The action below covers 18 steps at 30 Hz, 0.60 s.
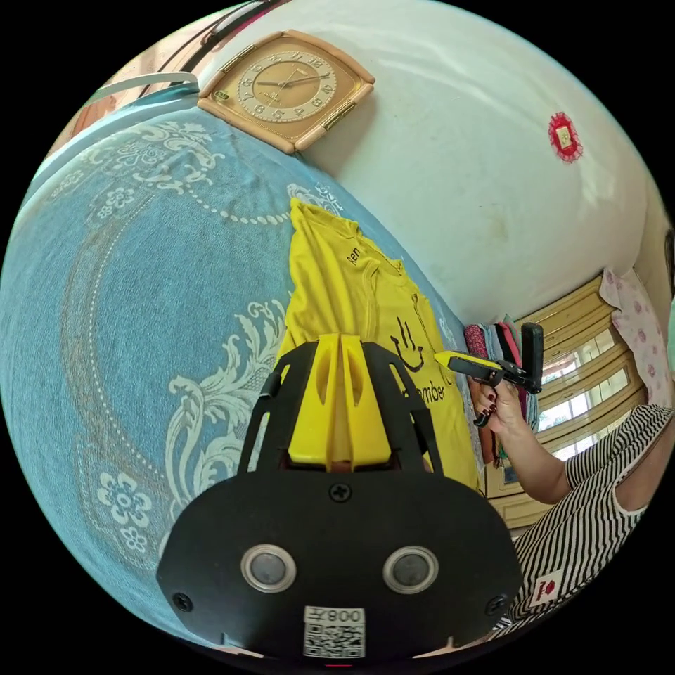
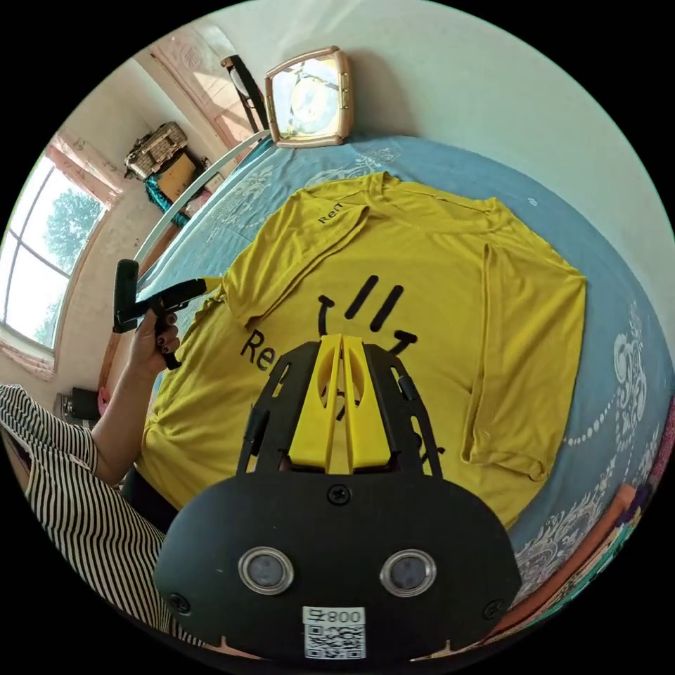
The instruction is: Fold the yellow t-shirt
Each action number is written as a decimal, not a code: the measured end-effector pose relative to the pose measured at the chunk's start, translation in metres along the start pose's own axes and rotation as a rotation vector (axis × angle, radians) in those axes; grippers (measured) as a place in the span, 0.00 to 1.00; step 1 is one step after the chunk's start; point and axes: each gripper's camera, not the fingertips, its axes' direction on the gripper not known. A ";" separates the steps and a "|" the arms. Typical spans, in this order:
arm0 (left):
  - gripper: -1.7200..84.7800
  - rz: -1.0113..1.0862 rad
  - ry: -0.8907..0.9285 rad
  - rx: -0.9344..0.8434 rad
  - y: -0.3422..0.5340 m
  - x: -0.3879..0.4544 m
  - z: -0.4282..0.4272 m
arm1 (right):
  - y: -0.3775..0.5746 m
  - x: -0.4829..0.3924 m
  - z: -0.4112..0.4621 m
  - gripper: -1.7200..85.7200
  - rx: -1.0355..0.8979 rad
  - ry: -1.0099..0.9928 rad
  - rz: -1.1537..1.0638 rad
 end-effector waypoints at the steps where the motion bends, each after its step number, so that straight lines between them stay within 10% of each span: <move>1: 0.03 0.016 0.010 0.014 -0.003 0.006 -0.001 | 0.011 0.011 -0.007 0.03 0.007 0.023 0.033; 18: 0.11 0.346 0.089 -0.314 -0.149 0.240 0.239 | 0.191 0.060 -0.056 0.06 -0.006 0.260 0.049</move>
